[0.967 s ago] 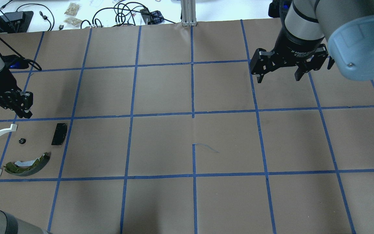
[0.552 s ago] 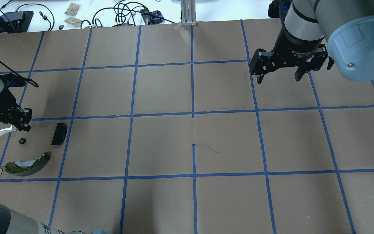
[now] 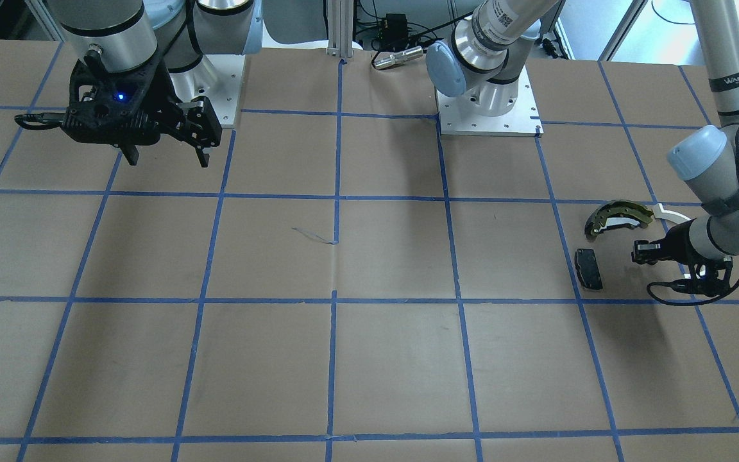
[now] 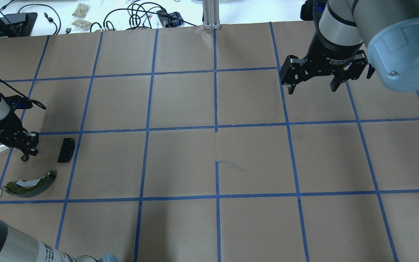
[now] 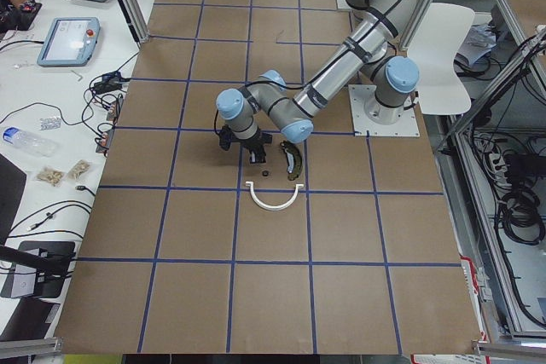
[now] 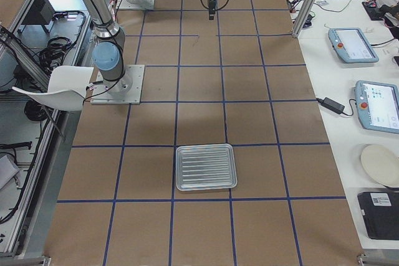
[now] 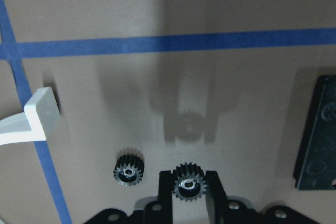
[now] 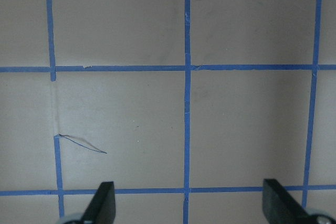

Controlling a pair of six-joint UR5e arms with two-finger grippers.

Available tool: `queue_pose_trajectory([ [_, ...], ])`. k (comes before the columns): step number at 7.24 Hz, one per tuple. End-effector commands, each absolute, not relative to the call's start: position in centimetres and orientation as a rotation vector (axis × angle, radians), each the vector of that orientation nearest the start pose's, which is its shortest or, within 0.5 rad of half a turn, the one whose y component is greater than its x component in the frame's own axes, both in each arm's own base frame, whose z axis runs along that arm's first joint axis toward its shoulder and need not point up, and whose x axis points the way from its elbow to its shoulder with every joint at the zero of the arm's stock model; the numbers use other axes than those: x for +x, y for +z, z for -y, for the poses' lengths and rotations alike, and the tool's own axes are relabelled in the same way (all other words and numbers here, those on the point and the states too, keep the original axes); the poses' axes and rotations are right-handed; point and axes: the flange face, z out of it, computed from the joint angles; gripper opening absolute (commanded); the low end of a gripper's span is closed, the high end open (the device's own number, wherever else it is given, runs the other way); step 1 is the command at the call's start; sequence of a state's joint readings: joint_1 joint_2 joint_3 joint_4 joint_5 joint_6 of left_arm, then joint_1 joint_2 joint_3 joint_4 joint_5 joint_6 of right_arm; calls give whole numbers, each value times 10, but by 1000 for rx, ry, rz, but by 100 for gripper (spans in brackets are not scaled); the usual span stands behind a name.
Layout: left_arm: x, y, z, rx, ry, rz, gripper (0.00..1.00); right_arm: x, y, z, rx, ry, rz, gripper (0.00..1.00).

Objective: Place bearing gear from tray to pile

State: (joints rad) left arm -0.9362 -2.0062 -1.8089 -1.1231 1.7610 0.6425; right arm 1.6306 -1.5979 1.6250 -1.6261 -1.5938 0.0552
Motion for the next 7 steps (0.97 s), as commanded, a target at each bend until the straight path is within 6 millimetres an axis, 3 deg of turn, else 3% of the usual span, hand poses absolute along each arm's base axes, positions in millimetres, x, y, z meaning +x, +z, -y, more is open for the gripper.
queue_pose_trajectory([
  [1,253,172,517,15,483,-3101,0,159,478,470,-7,-46,-3163,100],
  [4,255,172,513,17,522,-3064,0,159,474,467,-4,-36,-3163,100],
  [5,255,173,513,17,522,-3060,12,159,474,467,-7,-36,-3163,100],
  [6,254,172,513,17,522,-3063,51,159,474,467,-7,-36,-3163,100],
  [7,254,173,514,20,517,-3064,67,159,474,467,-7,-36,-3163,100],
])
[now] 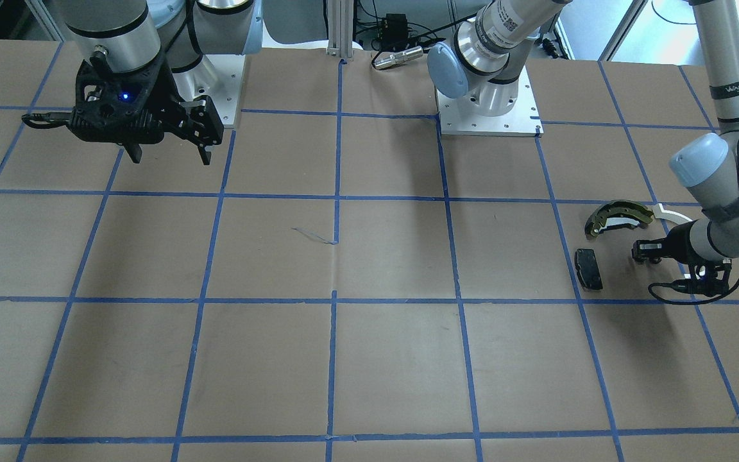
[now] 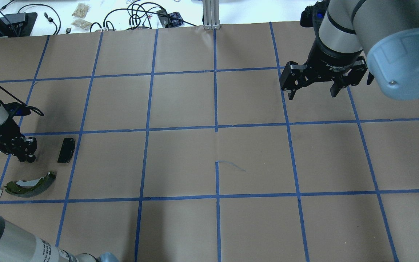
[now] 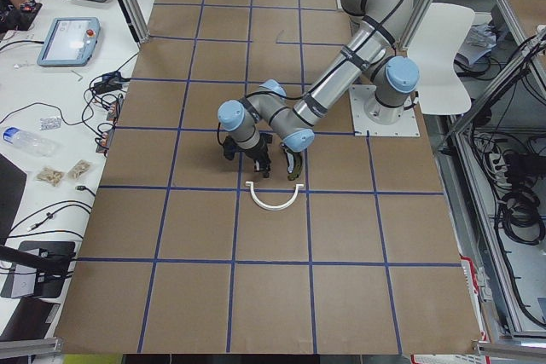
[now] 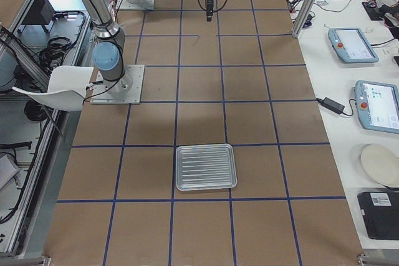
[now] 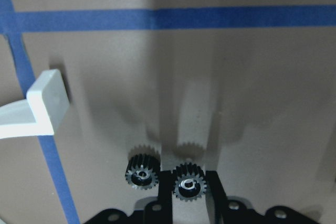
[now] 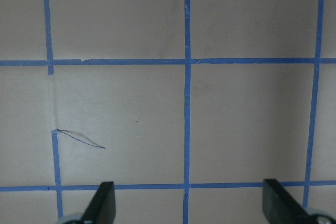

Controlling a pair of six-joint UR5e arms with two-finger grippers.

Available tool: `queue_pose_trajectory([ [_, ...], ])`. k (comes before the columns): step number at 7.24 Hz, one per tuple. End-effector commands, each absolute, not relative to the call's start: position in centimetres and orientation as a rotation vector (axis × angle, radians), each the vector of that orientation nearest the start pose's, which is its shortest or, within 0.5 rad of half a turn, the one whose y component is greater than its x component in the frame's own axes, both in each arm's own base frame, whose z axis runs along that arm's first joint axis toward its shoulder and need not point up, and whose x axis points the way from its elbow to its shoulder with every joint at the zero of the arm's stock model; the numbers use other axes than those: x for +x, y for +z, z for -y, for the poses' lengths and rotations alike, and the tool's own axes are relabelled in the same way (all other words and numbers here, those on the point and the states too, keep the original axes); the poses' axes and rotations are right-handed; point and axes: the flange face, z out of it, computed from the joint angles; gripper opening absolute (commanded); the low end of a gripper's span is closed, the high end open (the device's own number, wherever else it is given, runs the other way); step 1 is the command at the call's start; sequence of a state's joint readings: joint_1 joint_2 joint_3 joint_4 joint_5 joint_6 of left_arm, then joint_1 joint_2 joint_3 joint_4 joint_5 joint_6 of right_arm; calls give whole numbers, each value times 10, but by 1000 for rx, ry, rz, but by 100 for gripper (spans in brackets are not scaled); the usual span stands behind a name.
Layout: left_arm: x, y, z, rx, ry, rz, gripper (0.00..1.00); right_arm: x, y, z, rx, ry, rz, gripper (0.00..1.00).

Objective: Place bearing gear from tray to pile

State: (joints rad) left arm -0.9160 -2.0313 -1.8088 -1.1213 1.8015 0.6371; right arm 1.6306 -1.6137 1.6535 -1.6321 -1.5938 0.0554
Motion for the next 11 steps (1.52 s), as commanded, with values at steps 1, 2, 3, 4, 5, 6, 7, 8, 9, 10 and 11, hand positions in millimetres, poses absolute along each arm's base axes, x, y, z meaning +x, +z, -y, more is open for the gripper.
queue_pose_trajectory([
  [1,256,176,516,22,509,-3061,73,159,474,467,-7,-36,-3163,100],
  [2,256,185,517,21,490,-3054,74,159,475,466,-7,-38,-3163,100],
  [3,251,193,520,28,470,-3051,77,159,475,466,-7,-38,-3163,100],
  [4,245,208,528,41,430,-3043,78,159,475,466,-7,-38,-3163,100],
  [5,233,227,534,64,417,-3081,80,159,475,466,-7,-38,-3163,100],
  [6,204,255,544,101,365,-3157,87,158,474,467,-4,-38,-3163,100],
  [7,180,298,553,118,308,-3137,88,155,474,468,-7,-38,-3163,100],
  [8,157,331,553,144,358,-3158,88,156,474,468,-9,-38,-3163,100],
  [9,125,372,558,12,320,-3163,100,156,474,468,-9,-38,-3163,100],
  [10,85,412,558,-8,291,-3155,100,155,474,468,-7,-38,-3163,100],
  [11,33,434,556,20,270,-3136,100,155,474,468,-7,-38,-3163,100],
])
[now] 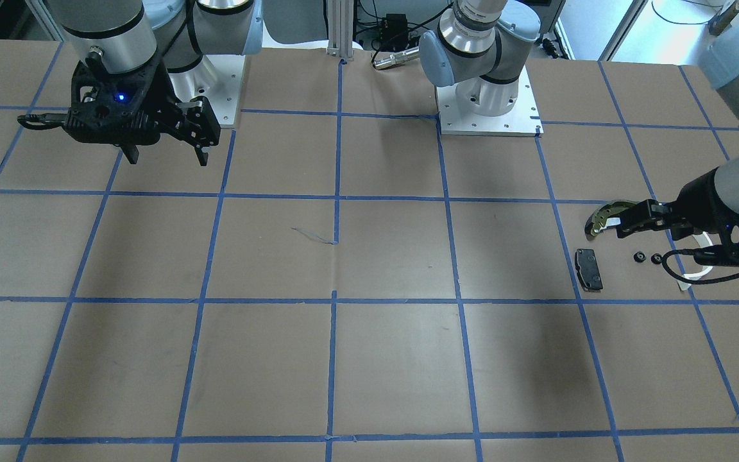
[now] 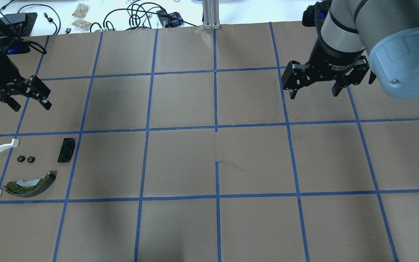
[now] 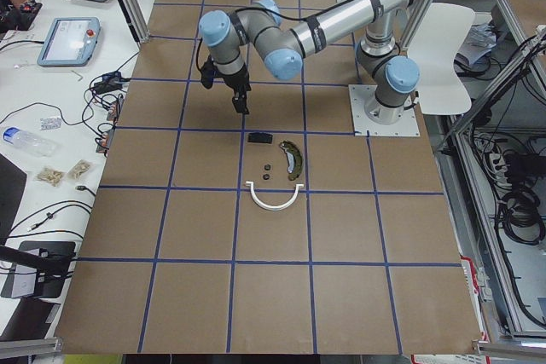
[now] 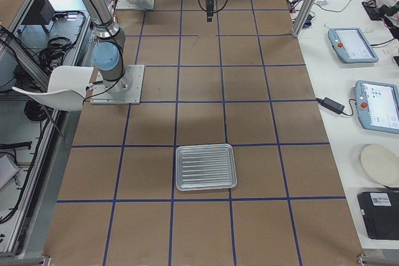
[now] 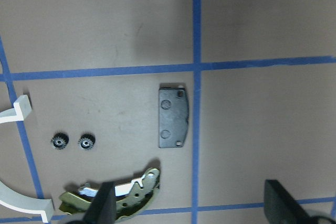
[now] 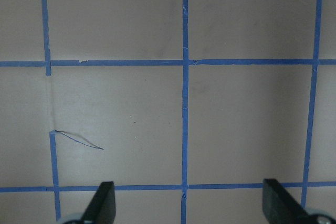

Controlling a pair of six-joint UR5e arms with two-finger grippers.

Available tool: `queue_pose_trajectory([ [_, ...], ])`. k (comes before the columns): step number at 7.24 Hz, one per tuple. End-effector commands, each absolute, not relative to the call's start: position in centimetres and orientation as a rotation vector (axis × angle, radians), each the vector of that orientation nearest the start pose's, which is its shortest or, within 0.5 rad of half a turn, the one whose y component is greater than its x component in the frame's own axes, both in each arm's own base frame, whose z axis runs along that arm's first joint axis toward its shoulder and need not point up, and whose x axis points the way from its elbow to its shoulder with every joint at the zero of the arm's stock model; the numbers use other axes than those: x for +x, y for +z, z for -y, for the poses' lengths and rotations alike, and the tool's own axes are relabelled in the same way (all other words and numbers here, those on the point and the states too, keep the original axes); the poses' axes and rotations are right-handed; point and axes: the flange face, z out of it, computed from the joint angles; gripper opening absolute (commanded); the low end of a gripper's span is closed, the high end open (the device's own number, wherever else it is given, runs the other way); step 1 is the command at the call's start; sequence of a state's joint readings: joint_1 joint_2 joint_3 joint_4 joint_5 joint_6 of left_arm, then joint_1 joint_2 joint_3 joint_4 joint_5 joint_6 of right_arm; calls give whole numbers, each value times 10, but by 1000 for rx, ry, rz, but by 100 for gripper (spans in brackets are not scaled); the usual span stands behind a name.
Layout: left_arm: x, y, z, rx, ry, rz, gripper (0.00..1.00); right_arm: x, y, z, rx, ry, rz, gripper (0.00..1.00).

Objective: Place bearing gear from tray to pile

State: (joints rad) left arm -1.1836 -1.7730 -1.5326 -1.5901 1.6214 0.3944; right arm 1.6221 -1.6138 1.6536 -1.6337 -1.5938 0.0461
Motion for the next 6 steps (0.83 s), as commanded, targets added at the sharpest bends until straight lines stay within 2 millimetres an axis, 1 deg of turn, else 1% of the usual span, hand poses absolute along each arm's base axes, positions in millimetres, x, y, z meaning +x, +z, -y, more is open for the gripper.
queue_pose_trajectory([
  [1,-27,449,551,114,225,-3112,100,155,474,468,-7,-38,-3163,100],
  [2,-80,464,538,137,172,-3108,100,155,474,468,-7,-38,-3166,100],
  [3,-114,467,526,146,159,-3102,100,155,474,469,-7,-41,-3166,100],
  [4,-136,466,519,70,158,-3099,100,153,474,468,-9,-40,-3186,100],
  [5,-147,466,514,20,157,-3095,100,152,474,468,-9,-40,-3188,100],
  [6,-147,473,510,22,134,-3096,100,153,474,469,-6,-43,-3186,100],
])
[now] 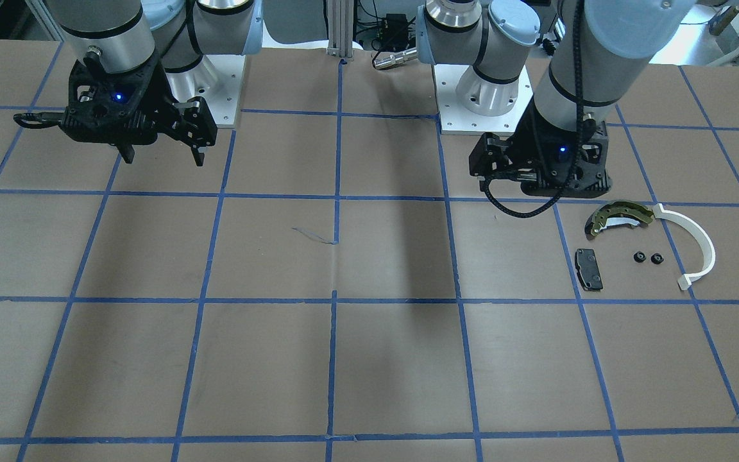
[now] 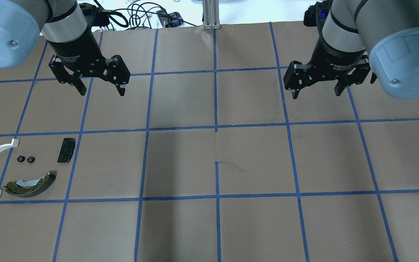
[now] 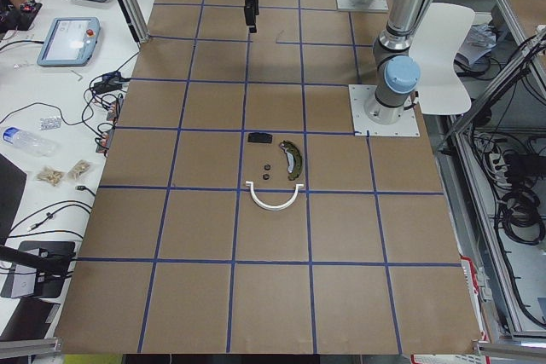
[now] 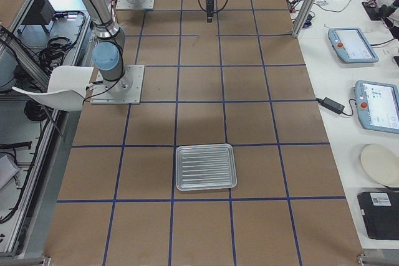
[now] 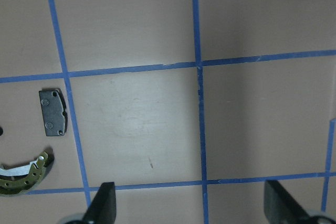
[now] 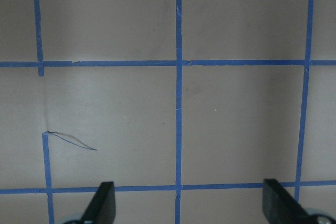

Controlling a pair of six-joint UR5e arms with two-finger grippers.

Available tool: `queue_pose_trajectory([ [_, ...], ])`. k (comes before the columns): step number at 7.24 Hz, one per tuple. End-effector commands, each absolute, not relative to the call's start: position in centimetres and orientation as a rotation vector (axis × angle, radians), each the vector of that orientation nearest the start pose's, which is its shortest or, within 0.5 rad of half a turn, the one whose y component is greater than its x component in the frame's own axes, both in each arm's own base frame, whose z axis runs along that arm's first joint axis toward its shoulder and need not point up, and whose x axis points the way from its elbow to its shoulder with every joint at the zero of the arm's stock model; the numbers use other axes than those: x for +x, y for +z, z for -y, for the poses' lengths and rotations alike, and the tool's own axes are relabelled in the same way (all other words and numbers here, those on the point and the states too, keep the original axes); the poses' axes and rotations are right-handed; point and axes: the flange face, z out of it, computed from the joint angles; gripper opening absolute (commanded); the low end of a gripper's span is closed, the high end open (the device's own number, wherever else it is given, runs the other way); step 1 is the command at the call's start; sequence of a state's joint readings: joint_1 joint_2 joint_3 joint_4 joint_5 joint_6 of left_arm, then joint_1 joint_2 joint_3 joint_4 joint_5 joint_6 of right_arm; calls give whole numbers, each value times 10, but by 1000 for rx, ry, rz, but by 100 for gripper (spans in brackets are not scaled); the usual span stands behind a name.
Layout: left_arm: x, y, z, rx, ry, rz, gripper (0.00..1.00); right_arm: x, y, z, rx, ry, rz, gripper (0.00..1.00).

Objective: Place bearing gear from tray to pile

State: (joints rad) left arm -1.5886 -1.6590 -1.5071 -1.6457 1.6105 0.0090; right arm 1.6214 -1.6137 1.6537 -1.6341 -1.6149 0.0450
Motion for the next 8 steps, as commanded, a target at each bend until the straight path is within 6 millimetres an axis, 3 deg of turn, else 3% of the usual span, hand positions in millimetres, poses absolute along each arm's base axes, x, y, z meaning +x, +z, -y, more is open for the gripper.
queue_pose_trajectory([
  [1,-147,477,510,28,103,-3097,100,153,475,468,3,-47,-3181,100],
  [2,-147,478,508,54,101,-3098,100,156,478,473,-10,-121,-3171,100],
  [8,-144,465,480,65,73,-3109,100,155,470,474,-1,-132,-3156,100],
])
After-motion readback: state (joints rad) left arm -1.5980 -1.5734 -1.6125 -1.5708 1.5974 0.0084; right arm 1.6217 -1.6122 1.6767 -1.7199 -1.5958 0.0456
